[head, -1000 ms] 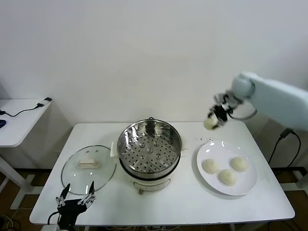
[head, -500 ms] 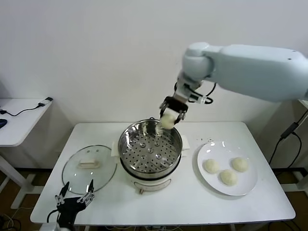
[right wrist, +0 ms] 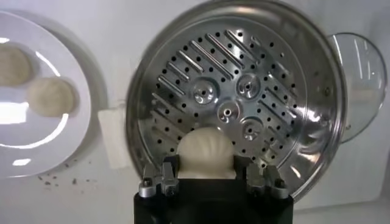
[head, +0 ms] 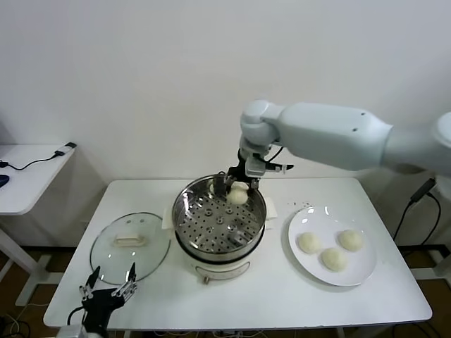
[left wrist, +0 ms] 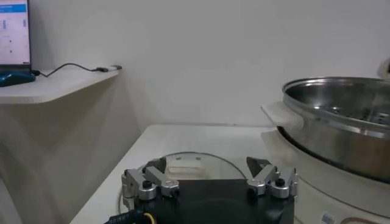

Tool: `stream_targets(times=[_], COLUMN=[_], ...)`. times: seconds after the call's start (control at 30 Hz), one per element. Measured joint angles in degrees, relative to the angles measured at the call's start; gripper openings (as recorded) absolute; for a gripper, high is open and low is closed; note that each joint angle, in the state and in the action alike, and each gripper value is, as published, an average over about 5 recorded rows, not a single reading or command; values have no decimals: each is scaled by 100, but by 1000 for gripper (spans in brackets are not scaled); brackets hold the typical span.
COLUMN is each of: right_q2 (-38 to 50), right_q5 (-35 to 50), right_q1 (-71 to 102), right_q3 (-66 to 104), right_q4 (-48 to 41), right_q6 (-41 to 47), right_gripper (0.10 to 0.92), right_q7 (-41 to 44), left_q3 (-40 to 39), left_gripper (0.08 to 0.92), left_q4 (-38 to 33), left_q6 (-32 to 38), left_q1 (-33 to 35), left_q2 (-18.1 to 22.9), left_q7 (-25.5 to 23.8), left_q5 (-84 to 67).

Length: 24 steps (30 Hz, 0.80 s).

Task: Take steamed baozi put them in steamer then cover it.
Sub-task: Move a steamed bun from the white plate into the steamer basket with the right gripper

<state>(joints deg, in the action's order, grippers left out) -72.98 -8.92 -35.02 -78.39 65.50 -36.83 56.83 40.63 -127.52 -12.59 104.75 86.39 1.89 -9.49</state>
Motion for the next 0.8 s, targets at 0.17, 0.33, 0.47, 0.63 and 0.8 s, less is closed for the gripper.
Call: stream_targets(times=[0.17, 0.33, 0.47, 0.63, 0.8], right_q2=[-318, -572, -716, -792, -774], right_q5=[-219, -362, -420, -441, -337], right_q1=[357, 623, 754, 842, 791], right_q3=[189, 333, 407, 441, 400], right_q4=[-524, -965, -1235, -1393, -1398], right_q6=[-115, -178, -223, -262, -274], right_gripper=[602, 603, 643, 764, 820], right_q7=[-116, -195, -243, -303, -301], left_q3=[6, -6, -20, -28, -33], left_gripper=[823, 823, 823, 823, 823], left_q4=[-1, -2, -3, -3, -3], left_q6=[8, 19, 21, 29, 43], left_q1=[11, 1, -7, -11, -9], left_q2=[0, 3, 16, 34, 40], left_q7=[7, 10, 9, 10, 11], left_q5=[-22, -23, -22, -34, -38])
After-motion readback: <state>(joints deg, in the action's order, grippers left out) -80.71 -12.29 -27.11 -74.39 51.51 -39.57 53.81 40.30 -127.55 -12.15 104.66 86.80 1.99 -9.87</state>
